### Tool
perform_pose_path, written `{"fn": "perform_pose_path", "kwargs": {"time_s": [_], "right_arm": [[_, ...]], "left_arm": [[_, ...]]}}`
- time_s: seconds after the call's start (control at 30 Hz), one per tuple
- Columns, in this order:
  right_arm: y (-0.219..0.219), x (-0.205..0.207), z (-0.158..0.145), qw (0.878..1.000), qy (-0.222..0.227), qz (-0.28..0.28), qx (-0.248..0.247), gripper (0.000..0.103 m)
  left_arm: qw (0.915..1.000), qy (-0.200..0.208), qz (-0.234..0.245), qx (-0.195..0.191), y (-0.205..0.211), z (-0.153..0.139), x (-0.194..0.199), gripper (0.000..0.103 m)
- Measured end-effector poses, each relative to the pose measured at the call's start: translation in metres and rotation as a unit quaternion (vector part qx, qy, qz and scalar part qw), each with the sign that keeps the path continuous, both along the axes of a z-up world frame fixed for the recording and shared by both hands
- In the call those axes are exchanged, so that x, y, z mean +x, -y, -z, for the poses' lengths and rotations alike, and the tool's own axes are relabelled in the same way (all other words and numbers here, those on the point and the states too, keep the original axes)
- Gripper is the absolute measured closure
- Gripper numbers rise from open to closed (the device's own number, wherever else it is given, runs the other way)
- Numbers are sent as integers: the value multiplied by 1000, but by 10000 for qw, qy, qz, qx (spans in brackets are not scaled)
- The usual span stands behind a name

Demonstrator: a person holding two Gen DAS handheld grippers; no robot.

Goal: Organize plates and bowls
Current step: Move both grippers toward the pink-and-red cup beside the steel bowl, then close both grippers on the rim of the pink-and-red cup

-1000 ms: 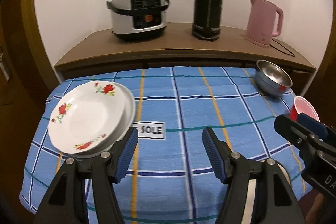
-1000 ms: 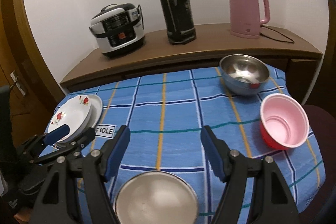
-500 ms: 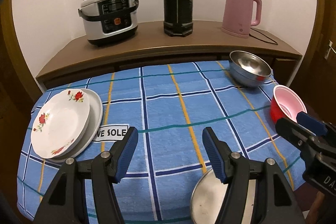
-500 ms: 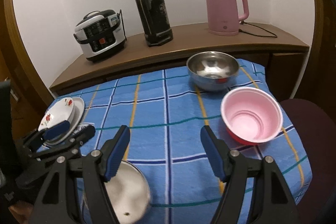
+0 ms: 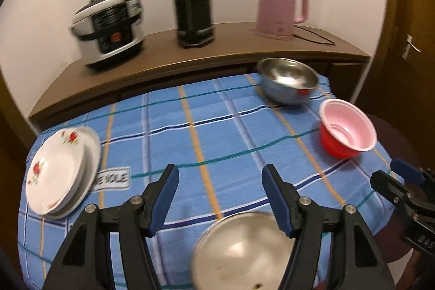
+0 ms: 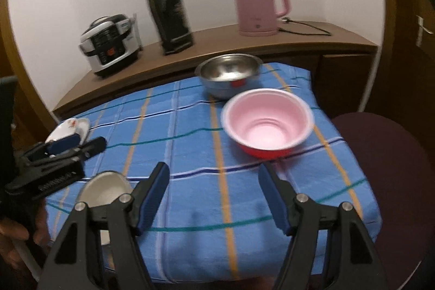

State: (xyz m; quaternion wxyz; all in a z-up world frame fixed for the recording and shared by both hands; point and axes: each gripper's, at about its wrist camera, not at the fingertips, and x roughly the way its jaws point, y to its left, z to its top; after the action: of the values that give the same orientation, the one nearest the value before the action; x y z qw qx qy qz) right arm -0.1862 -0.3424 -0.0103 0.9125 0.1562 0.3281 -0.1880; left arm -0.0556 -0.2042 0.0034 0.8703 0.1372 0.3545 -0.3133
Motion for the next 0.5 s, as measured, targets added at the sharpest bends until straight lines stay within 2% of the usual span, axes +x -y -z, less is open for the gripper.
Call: {"fn": "perform_pose_path", "kwargs": {"time_s": [0.13, 0.27, 0.5], "right_arm": [[27, -14, 1, 9993, 11, 382, 33, 37], [58, -19, -1, 9972, 45, 737, 72, 43], [99, -12, 0, 9952, 8, 961, 199, 43]], "left_arm": [[9992, -40, 397, 70, 36, -6, -8, 37], [9978, -18, 639, 170, 74, -13, -12, 37], [9970, -238, 713, 190, 118, -13, -10, 37]]}}
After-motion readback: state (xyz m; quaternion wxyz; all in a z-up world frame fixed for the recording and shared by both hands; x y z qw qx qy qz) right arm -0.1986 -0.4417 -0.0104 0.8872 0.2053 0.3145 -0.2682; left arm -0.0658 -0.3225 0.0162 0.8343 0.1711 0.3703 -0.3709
